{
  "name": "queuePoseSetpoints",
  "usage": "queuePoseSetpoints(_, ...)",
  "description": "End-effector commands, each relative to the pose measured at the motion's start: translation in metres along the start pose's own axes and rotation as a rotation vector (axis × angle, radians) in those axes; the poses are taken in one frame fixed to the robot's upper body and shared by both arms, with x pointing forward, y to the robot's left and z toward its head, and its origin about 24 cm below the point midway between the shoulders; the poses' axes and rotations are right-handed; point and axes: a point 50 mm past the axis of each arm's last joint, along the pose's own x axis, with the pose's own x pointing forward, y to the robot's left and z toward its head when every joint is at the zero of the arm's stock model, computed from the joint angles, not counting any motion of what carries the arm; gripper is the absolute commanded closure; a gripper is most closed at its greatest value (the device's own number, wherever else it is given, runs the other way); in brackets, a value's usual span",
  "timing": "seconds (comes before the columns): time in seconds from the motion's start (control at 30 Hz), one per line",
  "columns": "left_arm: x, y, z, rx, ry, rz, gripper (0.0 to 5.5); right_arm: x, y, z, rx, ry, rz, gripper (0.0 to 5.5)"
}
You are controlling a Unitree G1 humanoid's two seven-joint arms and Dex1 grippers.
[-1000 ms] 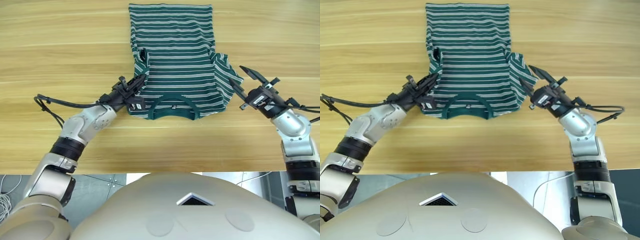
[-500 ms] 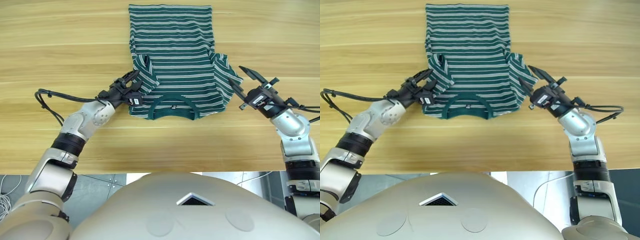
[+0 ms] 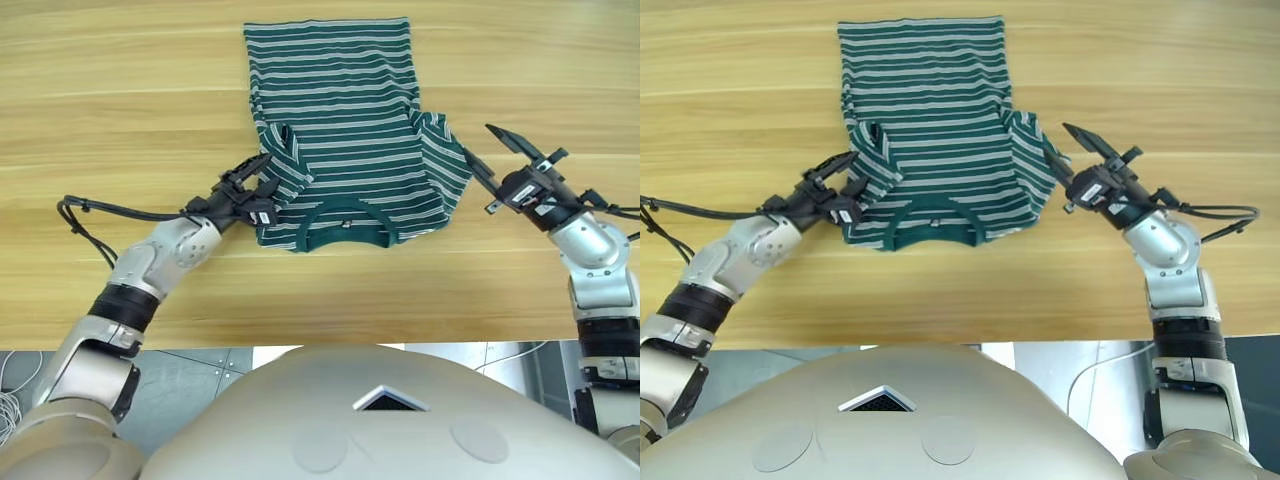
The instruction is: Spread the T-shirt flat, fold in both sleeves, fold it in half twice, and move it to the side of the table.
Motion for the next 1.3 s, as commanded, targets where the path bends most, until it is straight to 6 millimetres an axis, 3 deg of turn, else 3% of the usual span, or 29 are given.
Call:
queuePoseSetpoints(0.03, -0.051, -0.068, -0.003, -0.07, 0.109, -0.325, 2.9, 0.005, -0.006, -0.005, -0.068, 0.043, 0.033, 3.56)
queuePoseSetpoints(0.2, -0.071, -0.069, 0.004, -0.1, 0.116, -0.314, 2.9, 0.004, -0.004, -0.02, -0.138, 0.125, 0.064, 3.56)
queuePoseSetpoints(0.33, -0.079, -0.061, -0.01, -0.057, 0.192, -0.29, 2.9, -0.004, 0.007, -0.024, -0.194, 0.156, 0.107, 3.56)
queuePoseSetpoints(0.43, -0.084, -0.059, -0.011, -0.055, 0.203, -0.287, 2.9, -0.018, 0.01, -0.024, -0.229, 0.18, 0.134, 3.56)
queuePoseSetpoints(0.6, -0.078, -0.039, -0.024, 0.012, 0.229, -0.217, 2.9, -0.033, 0.031, -0.022, -0.281, 0.203, 0.278, 3.56)
queuePoseSetpoints(0.73, -0.069, -0.031, -0.004, -0.034, 0.117, -0.138, 2.9, -0.049, 0.047, -0.019, -0.297, 0.236, 0.365, 3.56)
queuePoseSetpoints(0.8, -0.065, -0.02, 0.012, -0.077, 0.038, -0.049, 2.9, -0.047, 0.055, -0.018, -0.31, 0.238, 0.384, 3.56)
queuePoseSetpoints(1.07, -0.069, 0.006, 0.027, -0.08, -0.024, 0.087, 2.9, -0.027, 0.063, -0.029, -0.387, 0.259, 0.363, 3.56)
queuePoseSetpoints(1.3, -0.072, 0.011, 0.021, -0.062, 0.013, 0.111, 2.9, -0.018, 0.058, -0.04, -0.443, 0.278, 0.328, 3.56)
